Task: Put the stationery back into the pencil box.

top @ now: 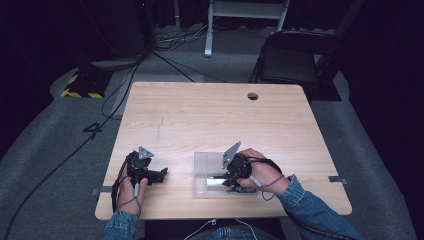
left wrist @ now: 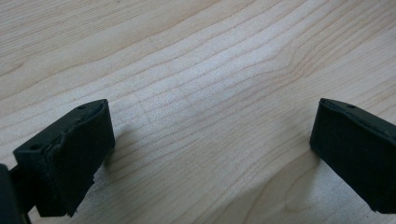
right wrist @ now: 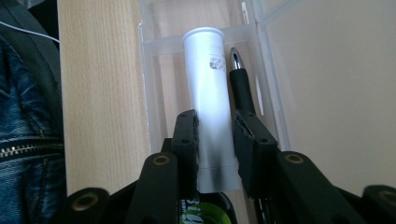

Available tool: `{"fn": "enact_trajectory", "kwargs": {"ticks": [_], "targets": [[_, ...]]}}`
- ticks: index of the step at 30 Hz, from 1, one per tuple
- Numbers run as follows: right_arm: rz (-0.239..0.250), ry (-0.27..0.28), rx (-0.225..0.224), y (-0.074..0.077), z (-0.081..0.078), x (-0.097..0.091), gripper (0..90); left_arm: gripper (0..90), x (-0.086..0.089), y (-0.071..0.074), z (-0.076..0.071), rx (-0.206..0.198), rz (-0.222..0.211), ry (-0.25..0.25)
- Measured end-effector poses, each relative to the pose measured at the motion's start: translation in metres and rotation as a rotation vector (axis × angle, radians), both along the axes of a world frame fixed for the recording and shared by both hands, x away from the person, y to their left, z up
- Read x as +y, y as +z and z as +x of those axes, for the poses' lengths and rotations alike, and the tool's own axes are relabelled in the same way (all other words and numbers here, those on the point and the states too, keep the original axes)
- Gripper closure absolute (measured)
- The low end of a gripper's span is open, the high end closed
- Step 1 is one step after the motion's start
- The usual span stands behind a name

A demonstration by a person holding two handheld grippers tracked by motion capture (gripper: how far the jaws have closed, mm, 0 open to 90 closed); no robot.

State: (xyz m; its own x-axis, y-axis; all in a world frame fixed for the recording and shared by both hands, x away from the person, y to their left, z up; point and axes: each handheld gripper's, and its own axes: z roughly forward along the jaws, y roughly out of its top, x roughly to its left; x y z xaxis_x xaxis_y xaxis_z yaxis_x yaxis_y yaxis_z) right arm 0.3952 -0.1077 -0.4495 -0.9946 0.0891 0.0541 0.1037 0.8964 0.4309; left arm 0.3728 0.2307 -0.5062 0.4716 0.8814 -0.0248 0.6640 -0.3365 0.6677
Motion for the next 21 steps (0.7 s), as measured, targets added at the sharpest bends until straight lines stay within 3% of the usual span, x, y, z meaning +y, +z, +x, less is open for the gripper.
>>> {"fn": "enact_trajectory", "kwargs": {"ticks": [13,21], "targets": [[-0.001,0.012,-0.047,-0.0015,0.0012,-0.0012,69.4,0.2,-0.0001,0.0000,0.0000,0.001,0.000,0.000],[0.034,0.010,-0.036,0.0016,0.0015,-0.0031,66.1,0.2,-0.0001,0.0000,0.0001,0.000,0.000,0.000]]}}
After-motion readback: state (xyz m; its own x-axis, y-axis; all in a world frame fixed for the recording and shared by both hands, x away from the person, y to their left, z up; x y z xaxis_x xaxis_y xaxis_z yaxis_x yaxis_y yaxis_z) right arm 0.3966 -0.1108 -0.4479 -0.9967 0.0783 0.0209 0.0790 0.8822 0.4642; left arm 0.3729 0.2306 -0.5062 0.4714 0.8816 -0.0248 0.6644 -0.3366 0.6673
